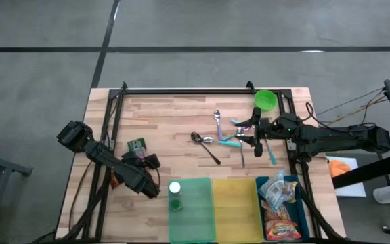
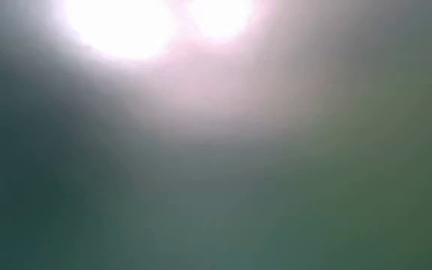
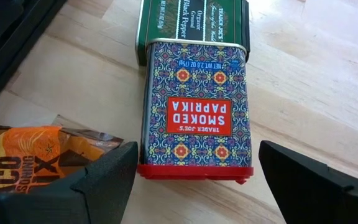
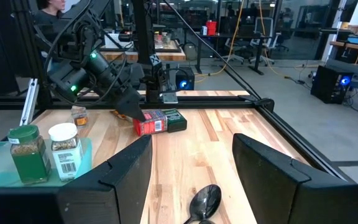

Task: Pick & Place Food Item
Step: Put the red seasoning can into the green bin

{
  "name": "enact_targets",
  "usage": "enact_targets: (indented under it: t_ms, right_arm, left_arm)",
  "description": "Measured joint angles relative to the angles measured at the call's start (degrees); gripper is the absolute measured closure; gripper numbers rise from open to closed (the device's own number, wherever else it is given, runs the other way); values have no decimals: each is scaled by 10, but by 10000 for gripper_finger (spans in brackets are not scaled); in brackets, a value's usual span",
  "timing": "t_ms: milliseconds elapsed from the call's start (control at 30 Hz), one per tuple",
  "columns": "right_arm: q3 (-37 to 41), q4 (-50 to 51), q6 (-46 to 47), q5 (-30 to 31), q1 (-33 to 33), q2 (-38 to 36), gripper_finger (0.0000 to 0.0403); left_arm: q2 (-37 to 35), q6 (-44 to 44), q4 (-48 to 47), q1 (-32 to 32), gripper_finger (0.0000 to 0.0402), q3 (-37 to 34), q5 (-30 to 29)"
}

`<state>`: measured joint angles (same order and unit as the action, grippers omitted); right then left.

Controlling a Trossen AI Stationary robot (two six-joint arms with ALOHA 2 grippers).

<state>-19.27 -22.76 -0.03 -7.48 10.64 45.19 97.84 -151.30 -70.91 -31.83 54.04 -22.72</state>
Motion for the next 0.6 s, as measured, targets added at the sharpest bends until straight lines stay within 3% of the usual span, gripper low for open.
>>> enact_targets:
  t_ms: [600]
  right_arm:
    - [0,0,0,0,0,0,181]
  left_arm:
    - [-1,56,36,3,64,0,-8]
